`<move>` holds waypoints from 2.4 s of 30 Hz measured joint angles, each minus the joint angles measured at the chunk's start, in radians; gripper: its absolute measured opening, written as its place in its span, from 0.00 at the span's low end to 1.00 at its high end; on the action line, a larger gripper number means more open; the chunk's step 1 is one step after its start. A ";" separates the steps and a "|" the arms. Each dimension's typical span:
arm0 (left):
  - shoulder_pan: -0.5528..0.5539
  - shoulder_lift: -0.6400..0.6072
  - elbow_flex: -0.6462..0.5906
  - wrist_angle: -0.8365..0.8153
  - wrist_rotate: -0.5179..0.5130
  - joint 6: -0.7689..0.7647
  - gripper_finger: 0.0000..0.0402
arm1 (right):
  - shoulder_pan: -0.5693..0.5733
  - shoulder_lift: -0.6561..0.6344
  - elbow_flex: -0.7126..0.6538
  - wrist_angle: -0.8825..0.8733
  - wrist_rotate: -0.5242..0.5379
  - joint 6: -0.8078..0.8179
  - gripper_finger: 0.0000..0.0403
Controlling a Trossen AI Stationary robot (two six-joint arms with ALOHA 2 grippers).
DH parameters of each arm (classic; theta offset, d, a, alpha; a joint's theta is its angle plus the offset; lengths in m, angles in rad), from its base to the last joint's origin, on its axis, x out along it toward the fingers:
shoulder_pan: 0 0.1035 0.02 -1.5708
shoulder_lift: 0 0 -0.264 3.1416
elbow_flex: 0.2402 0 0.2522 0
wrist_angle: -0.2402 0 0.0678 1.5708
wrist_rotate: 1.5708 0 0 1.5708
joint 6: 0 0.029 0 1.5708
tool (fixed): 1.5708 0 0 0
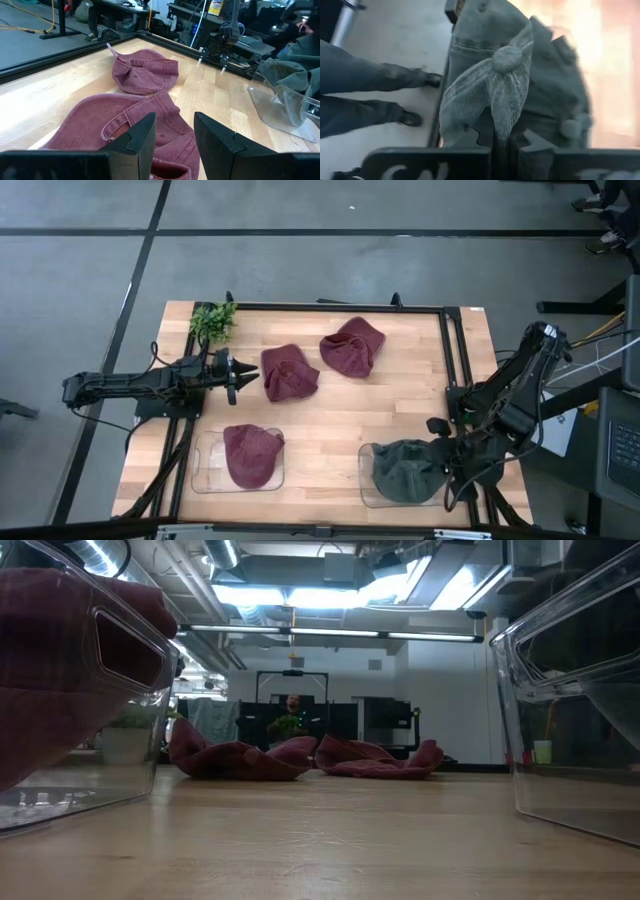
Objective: Pick & Place hat
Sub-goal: Put the black cap into the right transparent bin
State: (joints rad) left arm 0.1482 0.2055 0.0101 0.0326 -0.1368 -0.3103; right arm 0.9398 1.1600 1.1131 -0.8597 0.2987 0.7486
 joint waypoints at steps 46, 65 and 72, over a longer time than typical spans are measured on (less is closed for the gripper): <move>0.000 0.000 0.000 0.000 0.000 0.000 0.32 | -0.003 -0.164 -0.274 0.020 0.023 0.388 0.06; 0.000 0.000 0.000 0.000 0.000 0.000 0.32 | -0.044 -0.190 -0.218 -0.075 0.108 0.204 0.46; 0.000 0.000 0.000 0.000 0.000 0.000 0.32 | -0.049 -0.194 -0.120 -0.157 0.225 0.170 0.44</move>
State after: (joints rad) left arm 0.1483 0.2058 0.0101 0.0326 -0.1369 -0.3104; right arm 0.8909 0.9661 0.9933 -1.0169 0.5235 0.9191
